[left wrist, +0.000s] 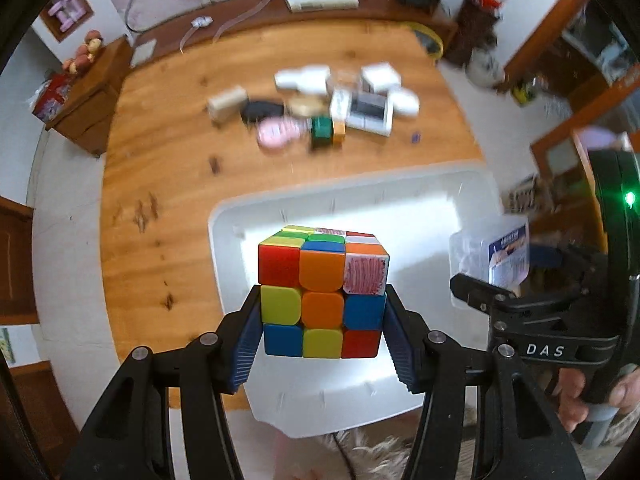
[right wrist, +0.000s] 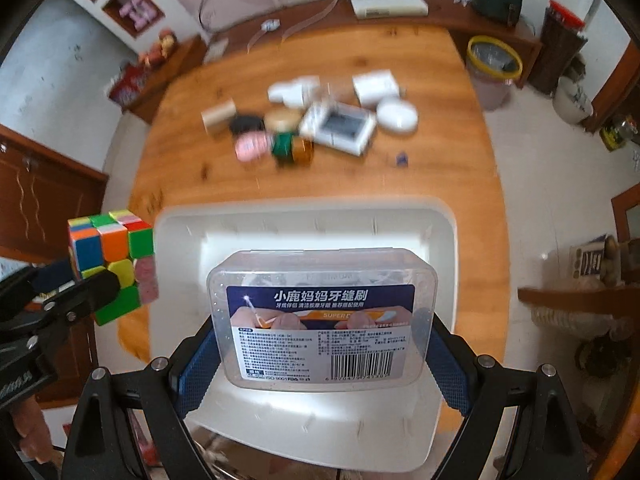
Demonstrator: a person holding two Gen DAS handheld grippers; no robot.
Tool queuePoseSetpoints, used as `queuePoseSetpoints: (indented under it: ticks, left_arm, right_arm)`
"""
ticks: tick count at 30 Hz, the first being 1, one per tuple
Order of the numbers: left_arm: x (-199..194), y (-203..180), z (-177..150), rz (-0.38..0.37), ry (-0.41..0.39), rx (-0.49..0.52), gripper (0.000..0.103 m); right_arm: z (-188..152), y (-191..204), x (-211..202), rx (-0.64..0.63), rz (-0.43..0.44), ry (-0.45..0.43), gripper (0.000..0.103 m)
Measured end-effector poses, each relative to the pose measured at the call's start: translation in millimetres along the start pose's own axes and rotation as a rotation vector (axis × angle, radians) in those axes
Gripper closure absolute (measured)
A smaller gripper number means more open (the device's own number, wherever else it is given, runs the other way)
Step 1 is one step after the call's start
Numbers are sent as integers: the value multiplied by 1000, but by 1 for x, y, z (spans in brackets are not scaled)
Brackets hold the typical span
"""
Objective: Organize rigid objects
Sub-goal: 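Carry the cube with the left tool into the tray while the right tool carries the box there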
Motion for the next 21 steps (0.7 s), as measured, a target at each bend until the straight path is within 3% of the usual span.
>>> queuePoseSetpoints:
  ticks: [9,16,21]
  left_arm:
    - [91,16,-34,115,167,-16,44]
    - [110,11,-37,147,198,9,43]
    - [112,10,-37,161,219,5,41]
  right_arm:
    - [-51,-8,75,-73,-108,196,11]
    - [-68,-8,95,-126,-155,255,11]
    - [-69,-5,95,-133,-157,245,10]
Point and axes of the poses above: each gripper's, at about its wrist camera, not at the fingertips, and x roughly the way its jaws point, y to its left, z to its top, the point moved 10 cm from there along x, roughly the way its jaws point, and after that the axes turned 11 degrees about -x, right-handed, at the moved point
